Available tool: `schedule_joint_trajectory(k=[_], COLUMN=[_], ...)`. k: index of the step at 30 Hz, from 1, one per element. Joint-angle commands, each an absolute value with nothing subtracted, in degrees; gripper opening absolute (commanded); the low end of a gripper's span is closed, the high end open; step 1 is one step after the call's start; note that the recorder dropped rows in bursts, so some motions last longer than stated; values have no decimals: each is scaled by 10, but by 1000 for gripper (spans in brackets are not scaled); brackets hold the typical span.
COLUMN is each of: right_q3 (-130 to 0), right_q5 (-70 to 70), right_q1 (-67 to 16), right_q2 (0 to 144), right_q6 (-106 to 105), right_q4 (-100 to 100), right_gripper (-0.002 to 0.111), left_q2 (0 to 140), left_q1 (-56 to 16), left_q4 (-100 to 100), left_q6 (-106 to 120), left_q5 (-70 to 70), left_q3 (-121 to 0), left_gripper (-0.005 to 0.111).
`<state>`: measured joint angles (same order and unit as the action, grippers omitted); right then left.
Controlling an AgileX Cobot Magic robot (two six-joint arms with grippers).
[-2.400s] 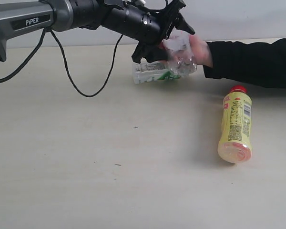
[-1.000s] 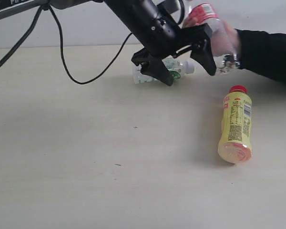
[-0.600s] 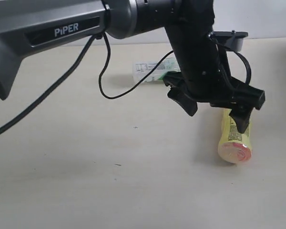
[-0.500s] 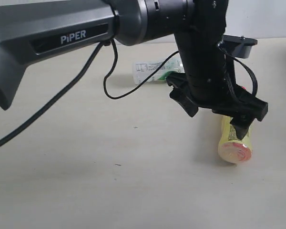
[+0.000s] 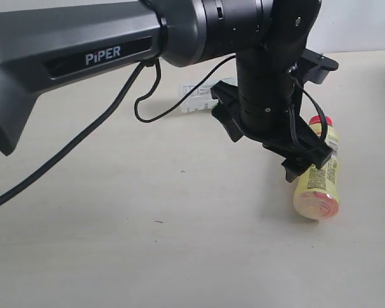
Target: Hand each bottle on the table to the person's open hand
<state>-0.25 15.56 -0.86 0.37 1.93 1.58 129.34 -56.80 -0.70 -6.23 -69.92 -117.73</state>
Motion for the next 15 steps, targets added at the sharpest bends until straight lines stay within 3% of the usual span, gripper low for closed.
schedule_joint_trajectory(k=[1, 15], right_q3=[0, 0], right_q5=[153, 153], right_q1=[-6, -6], right_q2=[0, 0], right_q6=[16, 16], right_q4=[15, 15], right_gripper=[0, 0], left_q2=[1287, 1295], left_q1=[-569, -569], left_q4=[-12, -14], left_q6=[-62, 49], left_q5=[-700, -700], left_q3=[-1180, -1180], left_gripper=[92, 92])
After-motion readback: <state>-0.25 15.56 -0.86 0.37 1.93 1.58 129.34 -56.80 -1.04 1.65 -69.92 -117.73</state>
